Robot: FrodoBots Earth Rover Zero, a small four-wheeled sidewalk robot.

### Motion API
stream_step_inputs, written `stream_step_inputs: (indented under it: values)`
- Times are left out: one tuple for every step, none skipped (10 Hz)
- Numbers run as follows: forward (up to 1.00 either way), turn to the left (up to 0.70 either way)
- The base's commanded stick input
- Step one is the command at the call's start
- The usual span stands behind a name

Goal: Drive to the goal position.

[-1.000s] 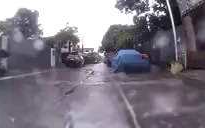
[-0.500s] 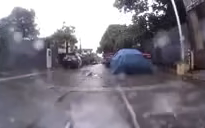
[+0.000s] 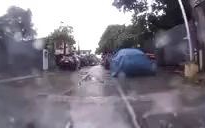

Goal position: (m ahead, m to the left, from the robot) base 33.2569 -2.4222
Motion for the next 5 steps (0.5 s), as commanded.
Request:
stream_step_inputs:
  values:
    - [1.00, 0.00]
    - [1.00, 0.00]
    - [1.00, 0.00]
    - [1.00, 0.00]
    - [1.00, 0.00]
